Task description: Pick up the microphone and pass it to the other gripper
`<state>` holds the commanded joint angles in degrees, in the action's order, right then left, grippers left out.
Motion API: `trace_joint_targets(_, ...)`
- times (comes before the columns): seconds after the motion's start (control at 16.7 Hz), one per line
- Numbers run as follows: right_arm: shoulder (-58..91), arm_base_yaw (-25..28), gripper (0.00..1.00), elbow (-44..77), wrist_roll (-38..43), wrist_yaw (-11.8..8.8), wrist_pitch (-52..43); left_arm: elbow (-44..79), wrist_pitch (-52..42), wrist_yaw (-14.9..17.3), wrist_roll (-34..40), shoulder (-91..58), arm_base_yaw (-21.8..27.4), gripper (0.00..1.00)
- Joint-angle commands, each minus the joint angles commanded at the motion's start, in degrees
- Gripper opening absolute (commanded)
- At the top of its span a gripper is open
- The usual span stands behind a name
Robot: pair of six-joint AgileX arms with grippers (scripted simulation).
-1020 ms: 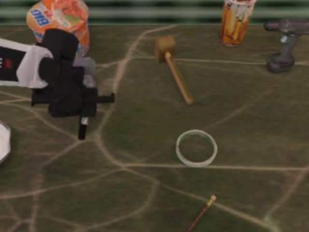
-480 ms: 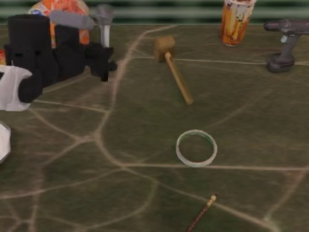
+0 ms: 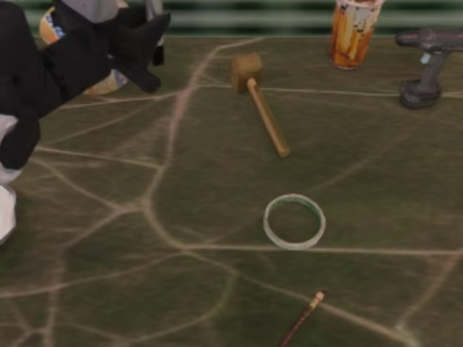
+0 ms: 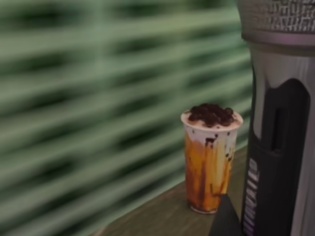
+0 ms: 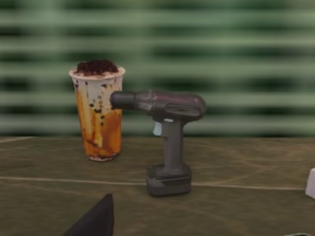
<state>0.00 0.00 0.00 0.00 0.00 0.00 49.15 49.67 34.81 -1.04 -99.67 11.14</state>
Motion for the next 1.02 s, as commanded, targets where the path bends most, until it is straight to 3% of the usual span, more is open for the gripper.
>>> trace_joint_targets(0.36, 0.0, 0.0, 1.0, 0.0, 0.0, 0.0, 0.0, 0.2, 0.04, -0.19, -0.07, -0.01, 0.45, 0.0)
trace_joint_targets(0.48, 0.0, 0.0, 1.0, 0.0, 0.0, 0.0, 0.0, -0.02, -0.25, -2.31, -0.01, 0.99, 2.5, 0.0)
trace_joint_targets(1.02, 0.0, 0.0, 1.0, 0.0, 0.0, 0.0, 0.0, -3.15, -4.08, -24.54, 0.91, 11.69, 23.5, 0.0)
